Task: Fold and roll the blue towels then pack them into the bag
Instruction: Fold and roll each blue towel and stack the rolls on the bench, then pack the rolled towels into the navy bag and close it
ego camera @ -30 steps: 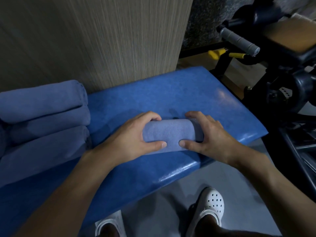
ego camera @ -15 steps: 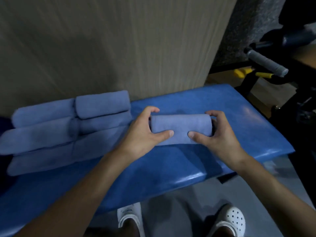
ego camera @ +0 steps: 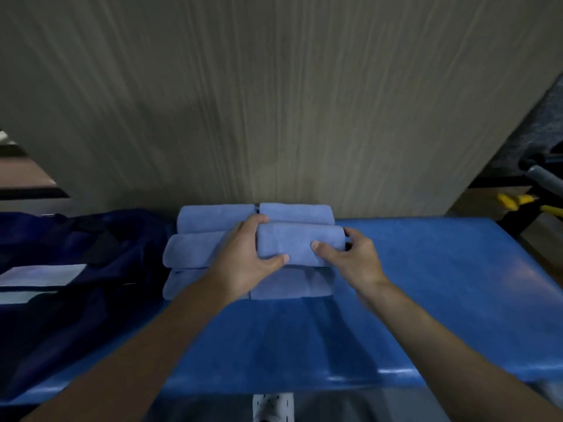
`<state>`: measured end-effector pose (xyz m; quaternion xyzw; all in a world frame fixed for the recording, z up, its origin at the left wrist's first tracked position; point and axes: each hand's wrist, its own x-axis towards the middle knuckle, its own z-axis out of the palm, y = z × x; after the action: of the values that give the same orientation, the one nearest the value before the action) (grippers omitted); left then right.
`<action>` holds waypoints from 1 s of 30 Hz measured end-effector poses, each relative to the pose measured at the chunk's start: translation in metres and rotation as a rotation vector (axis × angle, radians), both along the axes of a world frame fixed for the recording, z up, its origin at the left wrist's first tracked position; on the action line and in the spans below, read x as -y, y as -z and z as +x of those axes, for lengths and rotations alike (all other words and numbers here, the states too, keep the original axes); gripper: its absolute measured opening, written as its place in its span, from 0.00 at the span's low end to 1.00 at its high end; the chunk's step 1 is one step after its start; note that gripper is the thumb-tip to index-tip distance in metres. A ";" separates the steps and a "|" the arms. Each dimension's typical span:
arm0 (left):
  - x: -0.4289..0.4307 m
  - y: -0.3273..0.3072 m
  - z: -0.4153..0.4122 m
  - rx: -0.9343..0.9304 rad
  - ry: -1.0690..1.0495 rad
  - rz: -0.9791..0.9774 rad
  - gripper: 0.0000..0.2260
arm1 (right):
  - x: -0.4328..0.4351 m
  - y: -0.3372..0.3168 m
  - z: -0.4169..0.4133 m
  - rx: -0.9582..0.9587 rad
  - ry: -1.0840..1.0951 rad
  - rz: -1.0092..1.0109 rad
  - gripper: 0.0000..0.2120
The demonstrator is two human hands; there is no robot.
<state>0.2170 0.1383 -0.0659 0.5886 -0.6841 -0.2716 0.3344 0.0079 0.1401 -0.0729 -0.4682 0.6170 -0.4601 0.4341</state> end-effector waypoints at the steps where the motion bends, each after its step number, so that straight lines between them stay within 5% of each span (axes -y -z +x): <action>1: 0.002 0.001 0.003 0.035 0.000 -0.041 0.36 | 0.002 0.001 0.003 0.000 0.004 0.007 0.23; 7: 0.003 0.008 0.016 0.462 -0.004 -0.282 0.29 | 0.009 0.019 0.007 -0.081 -0.027 0.021 0.22; 14: 0.003 0.021 0.028 0.522 0.058 -0.323 0.27 | 0.007 0.018 0.013 -0.258 0.027 -0.048 0.26; 18: 0.007 0.019 0.029 0.533 0.091 -0.317 0.26 | -0.004 0.022 0.011 -0.822 -0.020 -0.333 0.28; 20: 0.007 0.015 0.027 0.579 0.113 -0.308 0.27 | -0.004 0.017 0.011 -0.957 -0.082 -0.317 0.25; 30: -0.011 -0.032 0.105 0.588 0.045 -0.262 0.26 | -0.009 -0.041 0.054 -0.975 -0.246 -0.321 0.16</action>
<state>0.3222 0.1495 -0.0343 0.5784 -0.7935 -0.0069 0.1892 0.0619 0.1493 -0.0317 -0.7574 0.6095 -0.2233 0.0705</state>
